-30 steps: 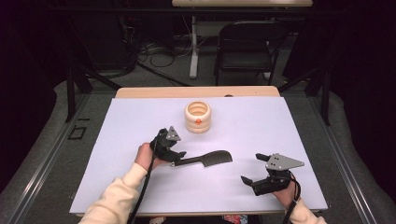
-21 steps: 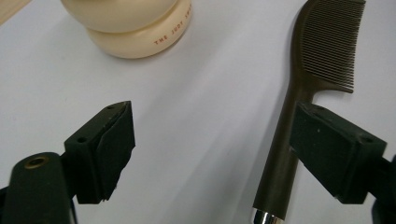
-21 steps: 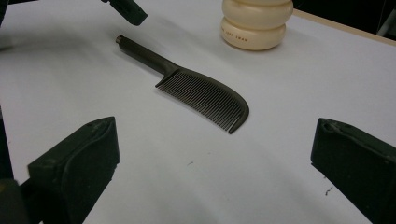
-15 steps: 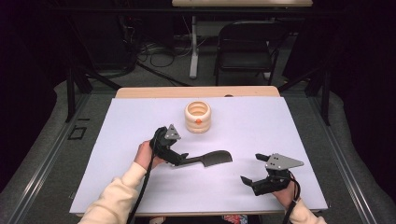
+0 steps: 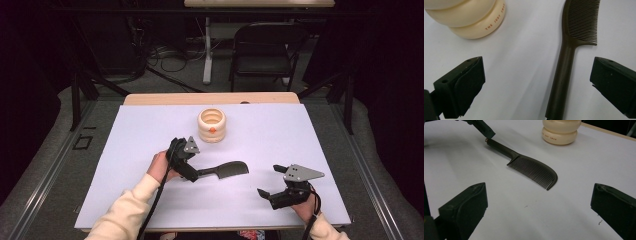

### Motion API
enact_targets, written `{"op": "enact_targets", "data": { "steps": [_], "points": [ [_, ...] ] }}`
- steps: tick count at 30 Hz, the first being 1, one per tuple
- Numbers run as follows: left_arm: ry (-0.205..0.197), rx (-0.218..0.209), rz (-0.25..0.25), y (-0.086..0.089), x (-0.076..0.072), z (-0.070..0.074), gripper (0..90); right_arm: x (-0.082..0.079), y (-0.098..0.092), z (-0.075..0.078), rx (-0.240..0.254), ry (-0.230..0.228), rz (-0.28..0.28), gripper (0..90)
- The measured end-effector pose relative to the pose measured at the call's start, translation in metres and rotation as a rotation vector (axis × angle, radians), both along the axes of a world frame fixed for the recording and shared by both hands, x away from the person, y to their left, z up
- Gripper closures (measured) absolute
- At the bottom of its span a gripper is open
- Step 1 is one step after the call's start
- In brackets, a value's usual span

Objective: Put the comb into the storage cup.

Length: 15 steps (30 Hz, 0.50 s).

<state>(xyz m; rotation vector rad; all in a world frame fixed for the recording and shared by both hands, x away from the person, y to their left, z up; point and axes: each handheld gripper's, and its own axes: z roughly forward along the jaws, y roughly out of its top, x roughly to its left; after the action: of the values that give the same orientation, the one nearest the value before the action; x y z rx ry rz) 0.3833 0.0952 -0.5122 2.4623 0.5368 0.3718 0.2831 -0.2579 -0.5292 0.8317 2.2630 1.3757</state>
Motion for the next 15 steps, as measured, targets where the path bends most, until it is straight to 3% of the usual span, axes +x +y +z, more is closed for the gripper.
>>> {"op": "enact_targets", "data": {
  "steps": [12, 15],
  "points": [
    [0.017, 0.085, -0.047, -0.023, -0.001, -0.001, 0.8, 0.000, 0.002, -0.001, 0.002, 0.009, 0.003, 0.4],
    [0.029, 0.124, -0.073, -0.028, 0.001, -0.003, 6.6, 0.001, 0.001, -0.001, 0.003, 0.012, 0.005, 0.4]
  ]
}}
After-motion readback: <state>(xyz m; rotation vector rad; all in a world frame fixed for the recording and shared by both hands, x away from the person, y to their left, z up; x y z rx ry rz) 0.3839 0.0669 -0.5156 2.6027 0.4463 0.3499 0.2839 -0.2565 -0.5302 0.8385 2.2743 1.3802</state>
